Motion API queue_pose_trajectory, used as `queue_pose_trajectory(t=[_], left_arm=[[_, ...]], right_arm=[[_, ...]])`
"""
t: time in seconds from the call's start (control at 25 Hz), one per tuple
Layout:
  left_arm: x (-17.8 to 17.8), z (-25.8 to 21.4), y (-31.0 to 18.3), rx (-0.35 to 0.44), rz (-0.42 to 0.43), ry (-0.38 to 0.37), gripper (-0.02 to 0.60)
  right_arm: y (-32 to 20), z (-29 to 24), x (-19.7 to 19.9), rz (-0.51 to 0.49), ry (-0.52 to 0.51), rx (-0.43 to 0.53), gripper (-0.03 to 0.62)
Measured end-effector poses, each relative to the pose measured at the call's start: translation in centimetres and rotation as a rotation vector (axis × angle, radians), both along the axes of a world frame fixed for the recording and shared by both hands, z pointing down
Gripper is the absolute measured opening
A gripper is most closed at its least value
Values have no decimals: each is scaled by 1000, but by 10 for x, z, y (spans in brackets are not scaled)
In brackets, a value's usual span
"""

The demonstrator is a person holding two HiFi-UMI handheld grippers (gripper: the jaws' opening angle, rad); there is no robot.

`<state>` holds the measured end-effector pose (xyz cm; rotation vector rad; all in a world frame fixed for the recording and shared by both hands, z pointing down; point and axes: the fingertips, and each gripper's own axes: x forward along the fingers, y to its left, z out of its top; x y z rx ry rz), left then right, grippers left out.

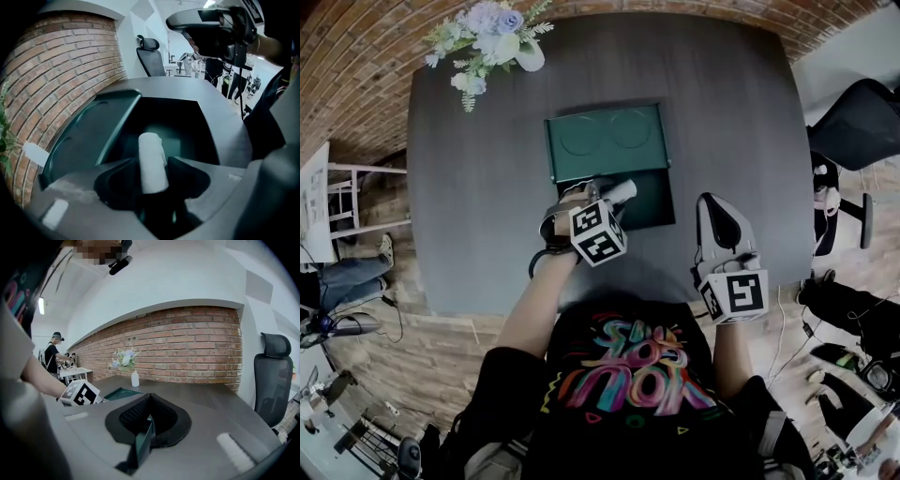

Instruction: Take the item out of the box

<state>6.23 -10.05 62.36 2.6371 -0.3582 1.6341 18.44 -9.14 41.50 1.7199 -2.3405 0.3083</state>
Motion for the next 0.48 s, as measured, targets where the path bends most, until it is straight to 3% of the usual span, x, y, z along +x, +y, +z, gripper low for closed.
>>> queue_pose_trajectory(t=[0.2,0.48], left_arm=[[-1,1,0,-18,-8,6,210],[0,1,5,-15,30,-7,150]], right_arm=[[-4,0,-3,-11,1,-2,2],[-6,-1,-5,-21,2,-1,2]])
